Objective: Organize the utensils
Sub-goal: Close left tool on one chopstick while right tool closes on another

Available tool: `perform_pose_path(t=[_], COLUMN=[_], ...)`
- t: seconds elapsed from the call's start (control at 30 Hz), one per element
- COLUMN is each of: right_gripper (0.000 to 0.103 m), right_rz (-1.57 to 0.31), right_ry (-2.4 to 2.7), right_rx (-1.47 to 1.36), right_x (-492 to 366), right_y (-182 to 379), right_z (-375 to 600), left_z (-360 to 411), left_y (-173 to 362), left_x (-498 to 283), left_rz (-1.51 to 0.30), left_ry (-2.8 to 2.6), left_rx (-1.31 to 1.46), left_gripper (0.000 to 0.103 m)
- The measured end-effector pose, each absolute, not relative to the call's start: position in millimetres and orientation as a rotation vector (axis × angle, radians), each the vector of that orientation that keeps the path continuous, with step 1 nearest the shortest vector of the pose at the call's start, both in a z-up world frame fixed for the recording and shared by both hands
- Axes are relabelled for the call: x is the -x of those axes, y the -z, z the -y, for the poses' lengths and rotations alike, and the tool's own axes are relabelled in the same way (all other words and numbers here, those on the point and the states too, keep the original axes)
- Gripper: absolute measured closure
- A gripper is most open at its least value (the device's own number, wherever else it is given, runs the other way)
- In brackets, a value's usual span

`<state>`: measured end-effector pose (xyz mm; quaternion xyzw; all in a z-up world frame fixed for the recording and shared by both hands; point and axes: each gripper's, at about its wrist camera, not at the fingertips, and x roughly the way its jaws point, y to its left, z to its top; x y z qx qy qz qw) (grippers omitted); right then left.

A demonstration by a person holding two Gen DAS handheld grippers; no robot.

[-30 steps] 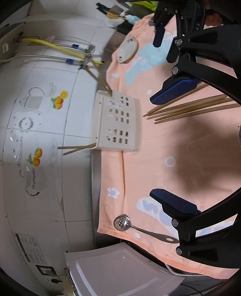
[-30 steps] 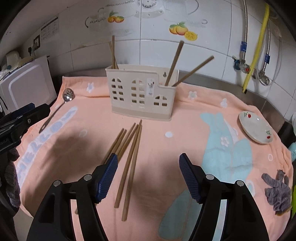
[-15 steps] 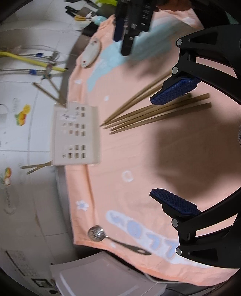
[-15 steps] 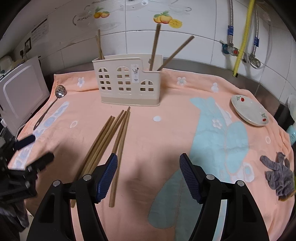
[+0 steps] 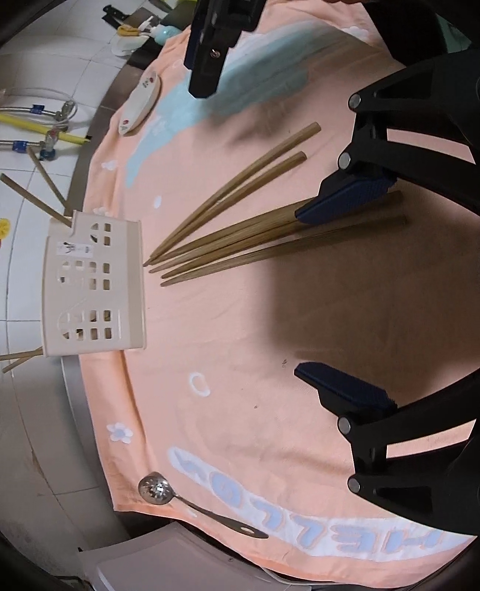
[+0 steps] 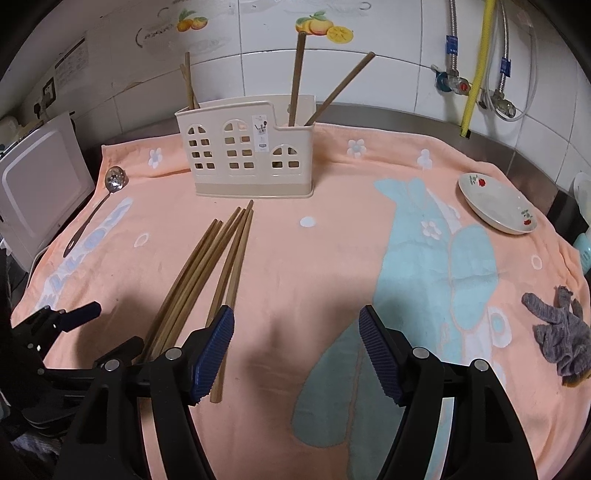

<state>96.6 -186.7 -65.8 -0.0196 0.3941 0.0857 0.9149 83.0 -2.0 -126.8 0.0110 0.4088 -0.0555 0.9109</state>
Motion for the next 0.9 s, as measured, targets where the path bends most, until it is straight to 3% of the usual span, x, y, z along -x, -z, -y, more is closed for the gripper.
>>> perform_pose_path(t=[0.5, 0.6, 0.8, 0.9], right_gripper=[0.035, 0.036, 0.046, 0.052], right_rz=[-0.830, -0.836, -0.859, -0.869], right_ry=[-0.182, -0.188, -0.214, -0.230], right_rx=[0.043, 0.047, 0.077, 0.080], right_x=[-96, -96, -92, -92], right_y=[72, 75, 86, 90], right_z=[186, 184, 174, 168], left_z=[11, 7, -1, -7], left_y=[136, 135, 134, 133], left_x=[-88, -89, -92, -94], left_rz=[-0.866, -0.863, -0.860, -0.856], left_ry=[0.114, 0.099, 0.083, 0.067], left_rx=[-0.062, -0.062, -0.058, -0.055], left_gripper=[0.054, 0.065, 0.081, 0.082])
